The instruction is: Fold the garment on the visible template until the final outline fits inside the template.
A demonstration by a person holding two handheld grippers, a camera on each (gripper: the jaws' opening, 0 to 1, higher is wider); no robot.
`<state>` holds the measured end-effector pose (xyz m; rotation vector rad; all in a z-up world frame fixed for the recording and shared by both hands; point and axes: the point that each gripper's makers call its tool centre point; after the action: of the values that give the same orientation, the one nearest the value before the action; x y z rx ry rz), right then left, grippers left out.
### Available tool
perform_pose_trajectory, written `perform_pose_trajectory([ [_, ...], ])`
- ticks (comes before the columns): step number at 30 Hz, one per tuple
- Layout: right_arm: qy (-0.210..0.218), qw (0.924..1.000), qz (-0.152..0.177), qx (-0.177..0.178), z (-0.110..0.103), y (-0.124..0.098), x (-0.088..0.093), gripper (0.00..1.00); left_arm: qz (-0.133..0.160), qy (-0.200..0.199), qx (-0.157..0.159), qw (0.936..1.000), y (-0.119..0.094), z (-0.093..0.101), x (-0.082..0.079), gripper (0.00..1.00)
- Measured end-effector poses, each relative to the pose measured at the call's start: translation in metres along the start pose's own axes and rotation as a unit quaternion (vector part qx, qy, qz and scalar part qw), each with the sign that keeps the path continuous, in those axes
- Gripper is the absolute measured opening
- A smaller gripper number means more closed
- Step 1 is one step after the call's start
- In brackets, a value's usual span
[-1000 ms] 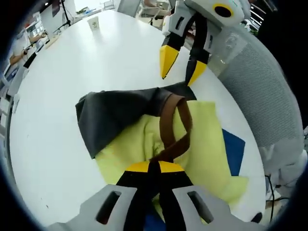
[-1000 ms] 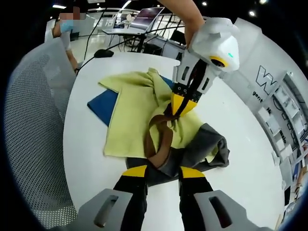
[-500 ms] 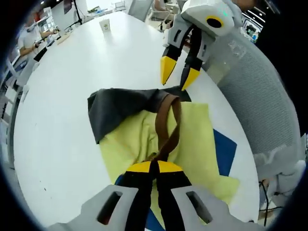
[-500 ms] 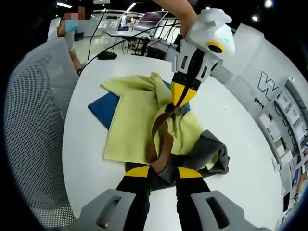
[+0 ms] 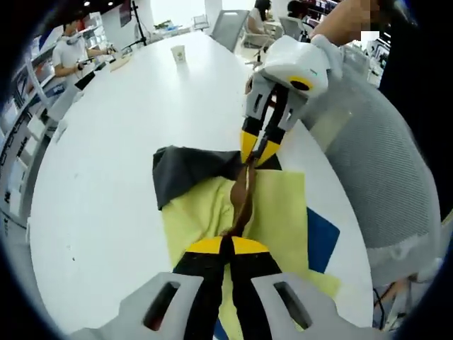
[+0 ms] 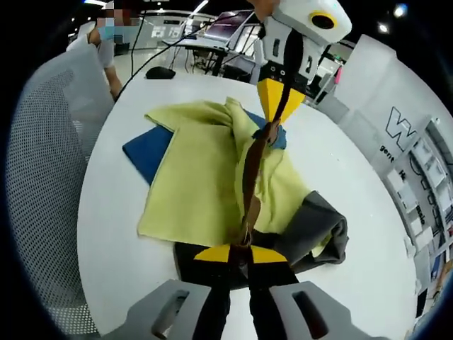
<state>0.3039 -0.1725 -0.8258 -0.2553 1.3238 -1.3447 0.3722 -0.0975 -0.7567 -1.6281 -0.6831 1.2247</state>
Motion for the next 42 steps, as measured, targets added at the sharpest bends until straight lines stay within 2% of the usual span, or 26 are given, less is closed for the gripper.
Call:
perform_pose_trajectory([
  [3,0.038,0.9990,0.019,0.010,0.011,-0.007,-0.008,0.00,0.019,-0.019,-0.019,0.9995,-0.010,-0.003,0.000,0.02],
  [9,0.050,0.9980,0.036,0.013,0.019,-0.019,-0.016,0.00,0.040,-0.050,-0.040,0.9971,-0.021,0.002,0.008,0.02],
  [15,0.073,0.9957,0.057,0.006,0.025,-0.030,-0.030,0.00,0.051,-0.072,-0.052,0.9948,-0.026,0.012,0.017,0.02],
  [20,0.094,0.9926,0.077,0.006,0.032,-0.041,-0.044,0.00,0.063,-0.090,-0.069,0.9915,-0.036,0.011,0.021,0.02],
  [27,0.101,0.9883,0.110,0.031,0.056,-0.062,-0.071,0.00,0.101,-0.121,-0.120,0.9803,-0.067,-0.002,0.020,0.02],
  [31,0.103,0.9861,0.125,0.039,0.066,-0.072,-0.087,0.00,0.111,-0.131,-0.140,0.9750,-0.081,-0.003,0.022,0.02],
  [33,0.102,0.9848,0.135,0.040,0.068,-0.077,-0.095,0.00,0.107,-0.133,-0.155,0.9730,-0.085,-0.005,0.025,0.02],
  [39,0.107,0.9832,0.143,0.039,0.072,-0.084,-0.110,0.00,0.112,-0.145,-0.168,0.9686,-0.095,0.001,0.027,0.02],
  [42,0.108,0.9856,0.127,0.030,0.070,-0.084,-0.111,0.00,0.117,-0.158,-0.168,0.9660,-0.098,0.004,0.031,0.02],
])
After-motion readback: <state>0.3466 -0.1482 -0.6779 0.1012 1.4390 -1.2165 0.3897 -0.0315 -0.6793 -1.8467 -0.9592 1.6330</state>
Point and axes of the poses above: the point that each gripper's makers call its tool centre point, and the gripper's own axes: y roughly forward along the fingers, z roughly to its right, x roughly out of its underside, and after that the axes turned 8 degrees about -z, right-handed
